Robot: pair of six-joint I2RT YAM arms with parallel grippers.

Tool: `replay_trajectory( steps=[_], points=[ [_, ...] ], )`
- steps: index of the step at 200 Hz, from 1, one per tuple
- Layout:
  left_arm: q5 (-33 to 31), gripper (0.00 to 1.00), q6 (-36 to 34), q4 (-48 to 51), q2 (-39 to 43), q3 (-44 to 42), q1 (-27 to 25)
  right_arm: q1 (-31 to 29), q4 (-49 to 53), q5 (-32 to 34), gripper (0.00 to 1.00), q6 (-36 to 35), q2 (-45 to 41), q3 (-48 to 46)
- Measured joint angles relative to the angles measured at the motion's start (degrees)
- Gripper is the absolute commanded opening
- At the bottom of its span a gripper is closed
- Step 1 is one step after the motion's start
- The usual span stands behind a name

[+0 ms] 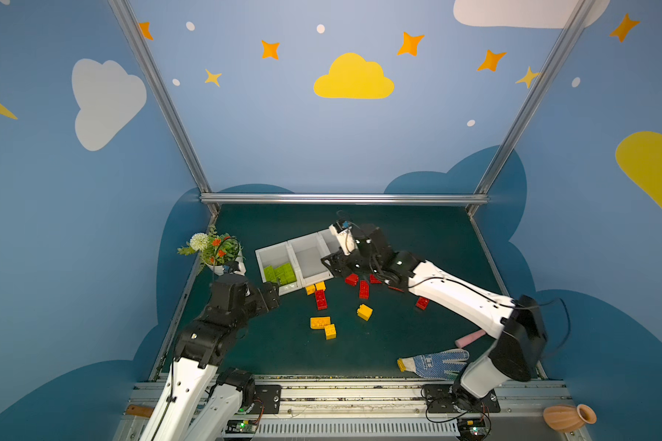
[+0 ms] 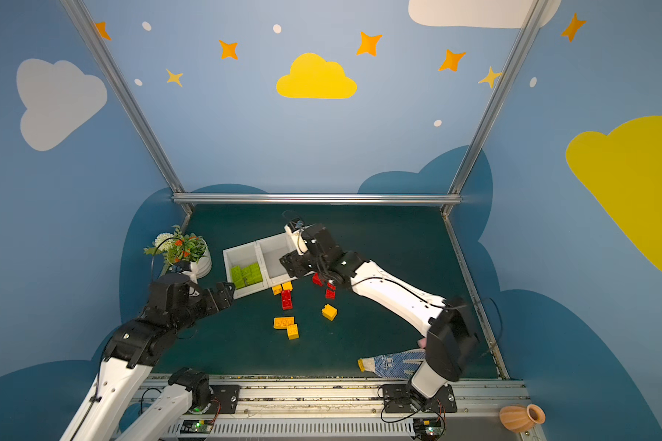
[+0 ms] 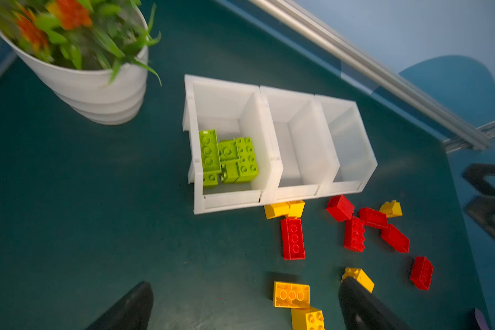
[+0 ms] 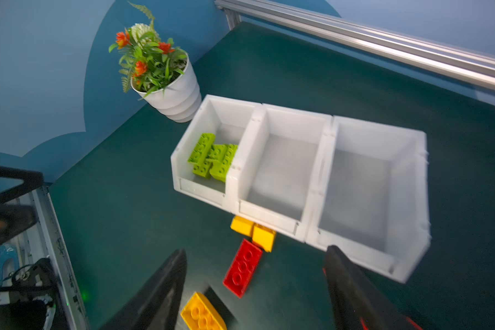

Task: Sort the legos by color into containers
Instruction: 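Withdraw the right arm while the left gripper reaches to a red brick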

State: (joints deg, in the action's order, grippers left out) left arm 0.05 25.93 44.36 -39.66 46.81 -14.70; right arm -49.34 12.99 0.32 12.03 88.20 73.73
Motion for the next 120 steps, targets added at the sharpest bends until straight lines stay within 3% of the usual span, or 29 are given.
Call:
replay_trajectory(
  steps=[23, 65, 120],
  points=[
    [0.0, 1.00, 2.4, -0.3, -3.7, 0.0, -4.7, 4.4, -1.4, 0.8, 0.85, 3.0, -10.6, -13.1],
    [-6.2, 0.98, 7.6, -2.4, -12.6, 0.2, -15.8, 10.3, -2.5, 2.1, 0.89, 8.5, -25.5, -30.4],
    [-10.9, 0.93, 13.9, -5.4, -27.6, 2.9, -20.5, 11.2, -3.0, 7.7, 0.89, 15.0, -36.5, -43.5]
  ],
)
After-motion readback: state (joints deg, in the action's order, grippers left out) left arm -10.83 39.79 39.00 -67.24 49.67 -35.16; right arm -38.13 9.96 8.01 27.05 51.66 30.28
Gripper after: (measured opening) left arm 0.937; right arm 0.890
